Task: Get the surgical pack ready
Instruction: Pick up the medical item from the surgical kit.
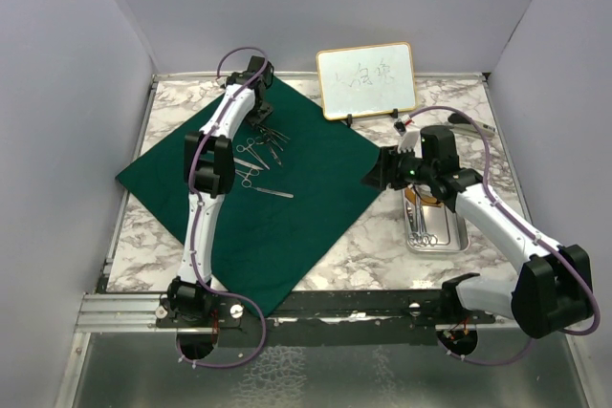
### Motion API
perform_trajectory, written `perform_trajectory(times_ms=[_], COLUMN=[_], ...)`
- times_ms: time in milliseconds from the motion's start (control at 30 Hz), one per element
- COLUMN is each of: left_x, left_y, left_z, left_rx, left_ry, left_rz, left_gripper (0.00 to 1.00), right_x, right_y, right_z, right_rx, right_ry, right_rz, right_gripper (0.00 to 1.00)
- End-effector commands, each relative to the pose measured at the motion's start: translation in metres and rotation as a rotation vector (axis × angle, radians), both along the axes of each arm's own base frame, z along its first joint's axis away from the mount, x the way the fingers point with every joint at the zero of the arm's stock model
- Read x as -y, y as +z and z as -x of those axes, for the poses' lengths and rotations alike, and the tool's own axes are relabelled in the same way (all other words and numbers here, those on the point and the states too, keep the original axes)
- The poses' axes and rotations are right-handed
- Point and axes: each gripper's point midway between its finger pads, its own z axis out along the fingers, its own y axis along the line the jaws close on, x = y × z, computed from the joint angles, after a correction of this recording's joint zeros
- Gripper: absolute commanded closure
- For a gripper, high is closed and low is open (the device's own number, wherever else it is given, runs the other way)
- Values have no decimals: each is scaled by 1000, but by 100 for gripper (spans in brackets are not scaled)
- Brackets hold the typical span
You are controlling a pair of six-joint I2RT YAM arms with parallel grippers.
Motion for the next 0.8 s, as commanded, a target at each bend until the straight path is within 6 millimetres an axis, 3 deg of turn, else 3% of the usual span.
perform_trajectory(times_ms=[0, 200, 500, 633, 767], left_x=[7, 6, -4, -2, -3], left_y=[5, -14, -24, -20, 2], left_z=[-8, 1, 7, 5, -3], left_rx=[33, -18, -51, -41, 6], left_ry=[18, 50, 74, 71, 71], left_rz=[42, 42, -8, -1, 26], left_gripper=[56, 67, 76, 89, 100], right_x=[0, -1, 0, 1, 2], right_y=[6, 6, 5, 8, 14], right_z=[-6, -6, -6, -6, -6], right_rx=[52, 53, 55, 62, 76], right_ry=[3, 2, -3, -5, -10], right_rz=[0, -2, 1, 2, 4], right_gripper=[43, 43, 43, 43, 43])
